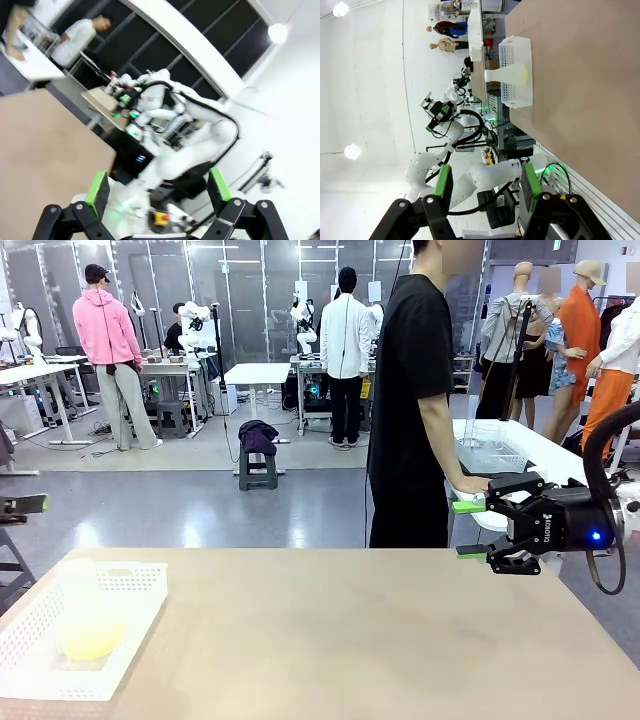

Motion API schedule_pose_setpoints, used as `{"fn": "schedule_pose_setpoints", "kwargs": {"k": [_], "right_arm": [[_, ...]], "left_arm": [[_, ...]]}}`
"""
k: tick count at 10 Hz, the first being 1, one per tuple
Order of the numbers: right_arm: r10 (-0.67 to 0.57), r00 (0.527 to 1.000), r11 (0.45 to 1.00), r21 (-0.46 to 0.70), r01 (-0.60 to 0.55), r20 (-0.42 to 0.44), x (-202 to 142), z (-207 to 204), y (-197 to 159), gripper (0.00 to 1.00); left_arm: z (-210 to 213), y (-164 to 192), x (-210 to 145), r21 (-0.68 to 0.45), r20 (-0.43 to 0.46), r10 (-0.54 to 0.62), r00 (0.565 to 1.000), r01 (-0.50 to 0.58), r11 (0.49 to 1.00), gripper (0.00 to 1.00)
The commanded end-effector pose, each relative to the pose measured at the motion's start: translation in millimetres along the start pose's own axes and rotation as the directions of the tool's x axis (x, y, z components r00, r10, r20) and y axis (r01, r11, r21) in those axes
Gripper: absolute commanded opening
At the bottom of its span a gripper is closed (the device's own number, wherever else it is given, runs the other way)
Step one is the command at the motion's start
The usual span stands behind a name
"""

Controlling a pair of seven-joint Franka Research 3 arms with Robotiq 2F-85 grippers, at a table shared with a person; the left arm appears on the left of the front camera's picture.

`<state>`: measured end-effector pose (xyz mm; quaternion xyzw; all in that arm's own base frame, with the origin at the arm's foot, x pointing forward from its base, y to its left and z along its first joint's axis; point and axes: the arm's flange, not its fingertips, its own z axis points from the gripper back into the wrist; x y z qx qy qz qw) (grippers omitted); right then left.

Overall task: Prepare the solutions needed for the experiment.
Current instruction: When the human places the Big flask in the center of the table, pick up the Big flask and place it in the left Organizing basket.

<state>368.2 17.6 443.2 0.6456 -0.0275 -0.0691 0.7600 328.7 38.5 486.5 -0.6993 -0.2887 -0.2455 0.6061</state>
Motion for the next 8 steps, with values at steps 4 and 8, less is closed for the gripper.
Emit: {"fn": "schedule_pose_setpoints", "kwargs": {"k": [4,8], "right_arm": [[0.0,1.0,1.0,0.013,0.0,0.002,0.7,-0.7,1.8,0.7],[0.0,1.0,1.0,0.013,0.0,0.002,0.7,-0.7,1.8,0.7]], "left_arm": [[-71.4,19.4,13.0,0.142,-0.072,0.488,0.87,-0.475,0.868,1.0],[-109.5,66.5,-2.6,0.176,-0.009,0.539,0.842,-0.529,0.83,1.0]]}}
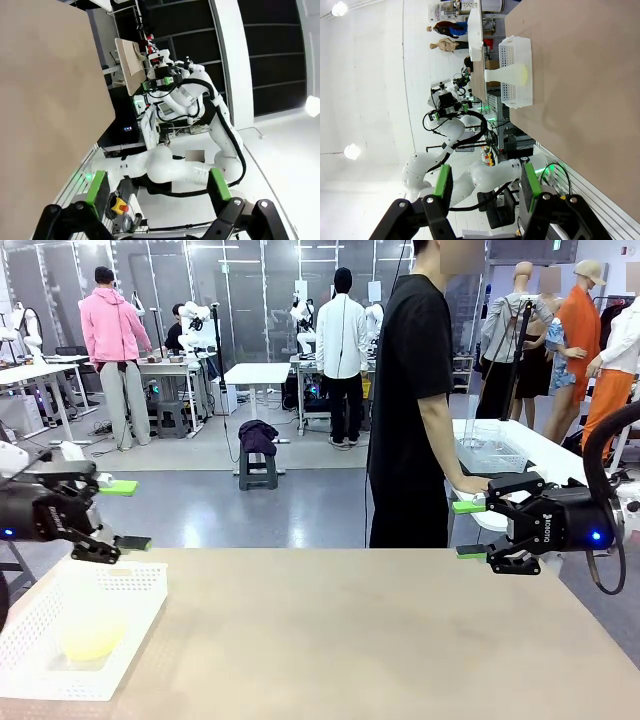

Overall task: Prepare the solutions needed for the experiment.
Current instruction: When the human places the Big flask in the center of the table, pick up the Big flask and place it in the left Organizing basket.

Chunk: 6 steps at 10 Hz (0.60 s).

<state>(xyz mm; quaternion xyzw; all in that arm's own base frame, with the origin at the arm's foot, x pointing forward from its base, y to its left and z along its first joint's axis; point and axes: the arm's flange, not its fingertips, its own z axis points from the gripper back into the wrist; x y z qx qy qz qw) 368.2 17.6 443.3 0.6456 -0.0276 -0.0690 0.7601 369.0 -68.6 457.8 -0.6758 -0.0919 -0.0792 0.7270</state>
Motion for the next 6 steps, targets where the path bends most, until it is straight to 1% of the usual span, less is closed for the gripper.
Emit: {"fn": "schedule_pose_setpoints", "kwargs": {"k": [1,3,5,6], "right_arm": [[0.0,1.0,1.0,0.013,0.0,0.002,0.7,-0.7,1.7,0.7],[0.0,1.0,1.0,0.013,0.0,0.002,0.7,-0.7,1.7,0.7],[0.0,1.0,1.0,0.013,0.0,0.002,0.7,-0.7,1.7,0.7],[0.0,1.0,1.0,0.013,0.0,0.002,0.7,-0.7,1.7,0.7]], "left_arm": [[-12.6,9.2,4.9,-0.078,0.037,0.038,0.999,-0.035,0.996,1.0],[-20.6,17.4,7.1,-0.145,0.028,0.091,0.995,-0.086,0.986,1.0],[-21.1,20.4,8.4,-0.15,0.028,0.111,0.993,-0.106,0.983,1.0],[-20.8,20.2,10.0,-0.172,0.013,0.134,0.991,-0.13,0.976,1.0]]}}
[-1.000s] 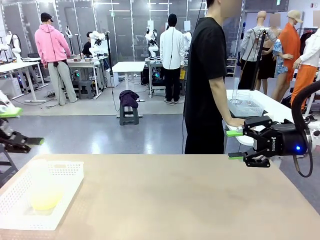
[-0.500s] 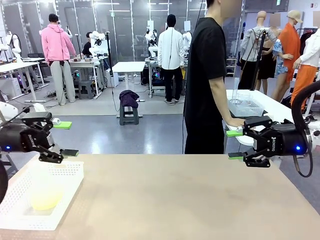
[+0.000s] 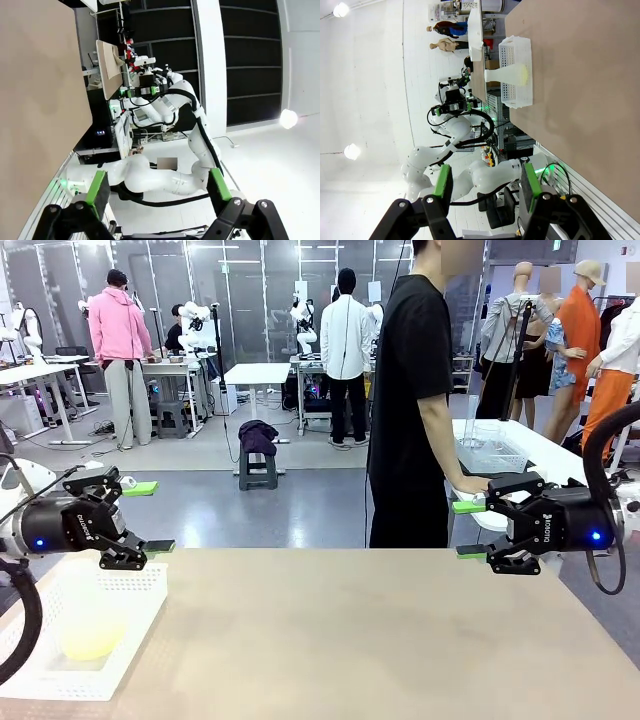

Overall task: Prepare the solutions needed for the experiment.
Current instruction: When the human places the Big flask in the center of the table, pick up the Big flask and place it in the left Organizing basket.

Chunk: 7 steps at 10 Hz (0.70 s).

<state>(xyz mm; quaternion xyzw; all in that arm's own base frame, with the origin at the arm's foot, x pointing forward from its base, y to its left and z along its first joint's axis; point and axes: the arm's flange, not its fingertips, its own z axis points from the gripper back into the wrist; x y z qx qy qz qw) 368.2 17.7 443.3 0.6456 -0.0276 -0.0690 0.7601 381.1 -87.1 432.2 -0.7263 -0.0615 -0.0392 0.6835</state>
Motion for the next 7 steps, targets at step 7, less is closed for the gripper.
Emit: {"fn": "schedule_pose_setpoints", "kwargs": {"k": [7], "right_arm": [[0.0,1.0,1.0,0.013,0.0,0.002,0.7,-0.7,1.7,0.7]], "left_arm": [[-0.4,-1.4,-0.1,0.011,0.004,-0.011,1.0,0.011,1.0,1.0]]}}
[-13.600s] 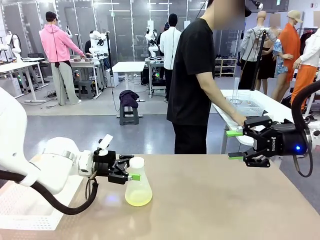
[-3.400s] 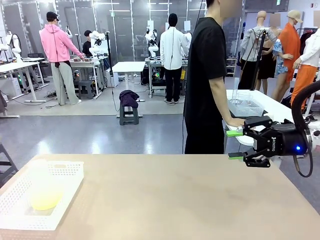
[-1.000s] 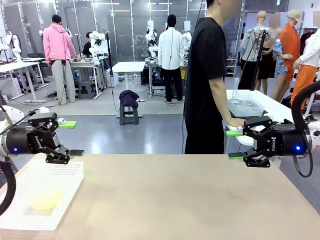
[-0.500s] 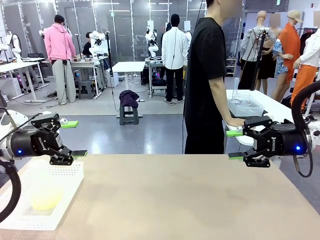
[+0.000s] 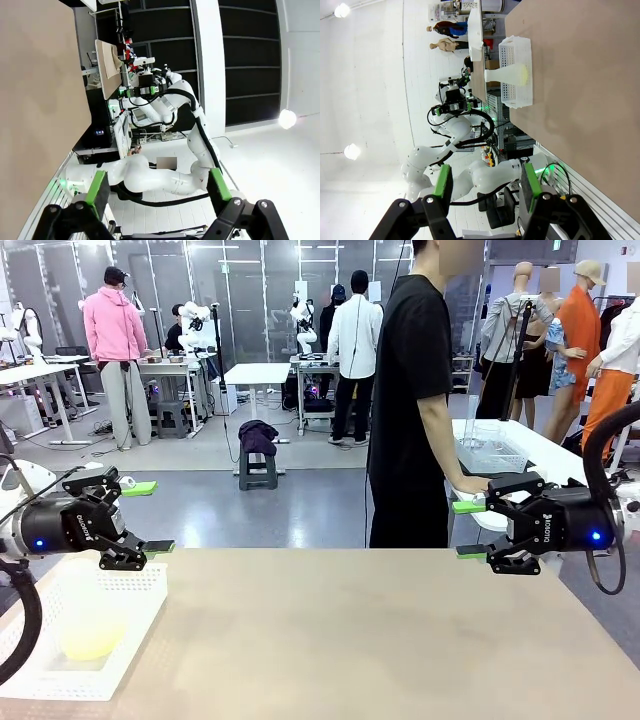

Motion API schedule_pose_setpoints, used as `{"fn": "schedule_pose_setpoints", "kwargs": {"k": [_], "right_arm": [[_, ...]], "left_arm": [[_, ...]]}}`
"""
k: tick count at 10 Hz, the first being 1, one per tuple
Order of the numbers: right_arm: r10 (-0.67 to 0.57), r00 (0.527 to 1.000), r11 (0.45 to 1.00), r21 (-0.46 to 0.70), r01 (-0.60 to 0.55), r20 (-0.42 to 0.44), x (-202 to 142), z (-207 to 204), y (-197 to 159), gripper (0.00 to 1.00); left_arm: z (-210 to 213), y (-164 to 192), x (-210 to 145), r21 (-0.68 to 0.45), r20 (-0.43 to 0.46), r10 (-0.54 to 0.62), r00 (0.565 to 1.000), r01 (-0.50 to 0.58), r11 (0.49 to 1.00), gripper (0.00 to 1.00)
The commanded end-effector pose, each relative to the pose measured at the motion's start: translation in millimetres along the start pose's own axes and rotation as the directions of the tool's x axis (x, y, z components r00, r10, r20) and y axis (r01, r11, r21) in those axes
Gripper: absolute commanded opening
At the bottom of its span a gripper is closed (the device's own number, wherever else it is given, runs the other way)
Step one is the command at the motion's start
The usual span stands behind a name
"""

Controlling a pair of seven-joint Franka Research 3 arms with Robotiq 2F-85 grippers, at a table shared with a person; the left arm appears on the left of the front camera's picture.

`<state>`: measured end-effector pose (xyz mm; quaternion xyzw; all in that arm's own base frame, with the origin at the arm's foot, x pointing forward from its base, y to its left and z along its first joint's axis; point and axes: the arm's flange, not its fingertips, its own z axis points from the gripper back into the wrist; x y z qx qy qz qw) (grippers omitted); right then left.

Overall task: Prepare the solutions needed for the experiment.
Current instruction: When the human places the Big flask in the center of the table, pick up the Big flask and place it in the left Organizing basket.

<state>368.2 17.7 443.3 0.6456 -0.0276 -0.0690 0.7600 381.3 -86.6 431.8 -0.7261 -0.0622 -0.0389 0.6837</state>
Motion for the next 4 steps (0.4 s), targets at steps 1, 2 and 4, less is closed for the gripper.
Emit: {"fn": "schedule_pose_setpoints", "kwargs": {"k": [1,2,4], "right_arm": [[0.0,1.0,1.0,0.013,0.0,0.002,0.7,-0.7,1.7,0.7],[0.0,1.0,1.0,0.013,0.0,0.002,0.7,-0.7,1.7,0.7],[0.0,1.0,1.0,0.013,0.0,0.002,0.7,-0.7,1.7,0.7]], "left_arm": [[-0.9,-1.8,-0.3,0.011,0.002,-0.01,1.0,0.01,1.0,1.0],[-0.9,-1.8,-0.3,0.011,0.002,-0.01,1.0,0.01,1.0,1.0],[-0.9,-1.8,-0.3,0.011,0.002,-0.01,1.0,0.01,1.0,1.0]]}}
